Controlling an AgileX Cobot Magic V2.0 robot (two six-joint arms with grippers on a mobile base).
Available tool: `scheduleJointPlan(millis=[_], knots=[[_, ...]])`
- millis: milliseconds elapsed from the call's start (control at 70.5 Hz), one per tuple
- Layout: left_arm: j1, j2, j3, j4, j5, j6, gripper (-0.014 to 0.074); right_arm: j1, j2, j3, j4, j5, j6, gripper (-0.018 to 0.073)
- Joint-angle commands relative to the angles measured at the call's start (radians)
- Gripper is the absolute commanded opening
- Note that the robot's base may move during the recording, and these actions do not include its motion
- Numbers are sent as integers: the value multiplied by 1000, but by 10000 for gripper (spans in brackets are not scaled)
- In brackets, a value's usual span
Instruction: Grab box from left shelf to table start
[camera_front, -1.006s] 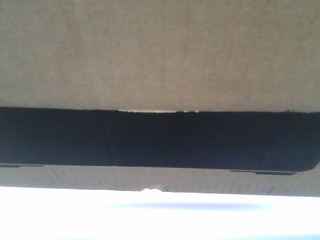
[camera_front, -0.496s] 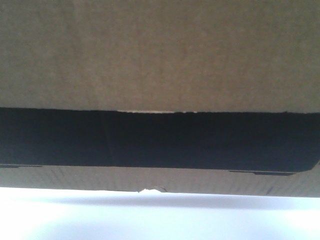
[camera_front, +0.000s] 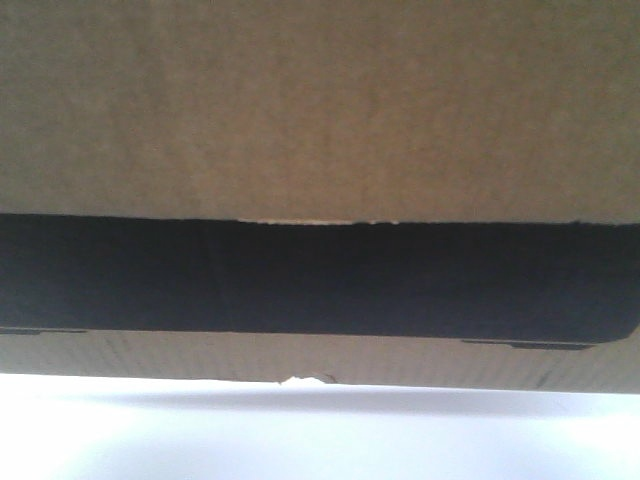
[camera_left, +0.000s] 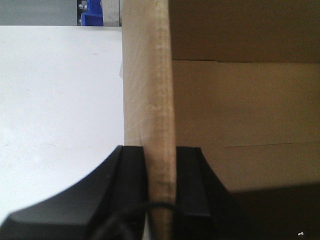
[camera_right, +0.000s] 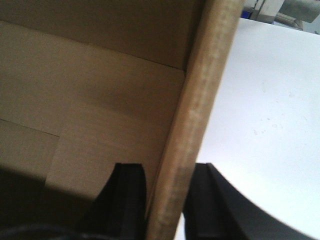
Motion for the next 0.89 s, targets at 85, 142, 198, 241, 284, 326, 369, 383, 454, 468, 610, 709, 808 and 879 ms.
scheduleJointPlan(millis=[85, 142, 198, 241, 284, 326, 369, 383, 454, 468, 610, 709, 808, 879], knots=[[-19, -6, -45, -261, -103, 0, -97, 9, -3, -29, 89, -170, -47, 70], [-19, -6, -45, -261, -103, 0, -97, 9, -3, -29, 89, -170, -47, 70], [-19, -6, -45, -261, -103, 0, -97, 9, -3, -29, 89, -170, -47, 70], [-19, -6, -45, -261, -103, 0, -97, 9, -3, -29, 89, -170, -47, 70], [-19, -6, -45, -261, -103, 0, -97, 9, -3, -29, 89, -170, -47, 70], [-19, -6, -45, -261, -103, 0, -97, 9, -3, -29, 89, -170, -47, 70], [-19, -6, -45, -261, -103, 0, -97, 9, -3, -29, 89, -170, -47, 70], [-19, -6, -45, -261, -103, 0, -97, 9, -3, -29, 89, -170, -47, 70], [-19, -6, -45, -261, -103, 0, -97, 9, -3, -29, 89, -170, -47, 70], [-19, -6, -45, -261, -103, 0, -97, 9, -3, -29, 89, -170, -47, 70], [-19, -6, -45, -261, -103, 0, -97, 9, -3, -29, 89, -170, -47, 70], [-19, -6, -45, -261, -103, 0, -97, 9, -3, -29, 89, -170, -47, 70], [-19, -6, -45, -261, -103, 0, -97, 9, -3, -29, 89, -170, -47, 70], [-19, -6, -45, -261, -103, 0, -97, 9, -3, -29, 89, -178, -47, 70]])
